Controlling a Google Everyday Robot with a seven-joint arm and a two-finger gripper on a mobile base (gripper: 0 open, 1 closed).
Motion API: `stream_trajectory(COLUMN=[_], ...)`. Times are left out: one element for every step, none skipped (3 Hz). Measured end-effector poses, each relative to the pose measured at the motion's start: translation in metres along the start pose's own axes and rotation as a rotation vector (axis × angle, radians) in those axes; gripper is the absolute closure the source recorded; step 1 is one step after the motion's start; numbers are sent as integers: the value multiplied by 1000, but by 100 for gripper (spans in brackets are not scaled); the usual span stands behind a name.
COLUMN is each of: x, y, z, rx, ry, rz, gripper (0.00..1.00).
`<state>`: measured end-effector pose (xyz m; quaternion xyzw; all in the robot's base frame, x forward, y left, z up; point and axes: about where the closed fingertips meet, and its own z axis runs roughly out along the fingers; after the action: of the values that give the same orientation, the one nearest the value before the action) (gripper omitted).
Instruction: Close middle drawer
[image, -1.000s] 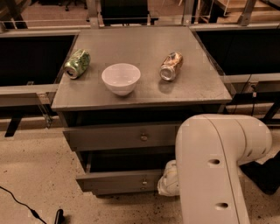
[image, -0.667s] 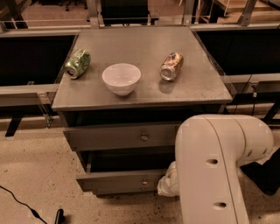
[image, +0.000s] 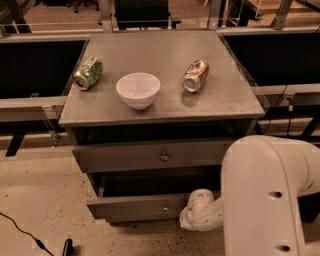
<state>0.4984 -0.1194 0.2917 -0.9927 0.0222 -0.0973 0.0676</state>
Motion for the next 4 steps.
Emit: stream_trajectory(x=[-17,-29,-32,-26], y=[14,32,53,69], z=[-7,-20,-38,-51], rx=[-86,-137,-142,-106], ry=[18,34,52,62], rz=[19,89,191,318], gripper=[100,100,100,100])
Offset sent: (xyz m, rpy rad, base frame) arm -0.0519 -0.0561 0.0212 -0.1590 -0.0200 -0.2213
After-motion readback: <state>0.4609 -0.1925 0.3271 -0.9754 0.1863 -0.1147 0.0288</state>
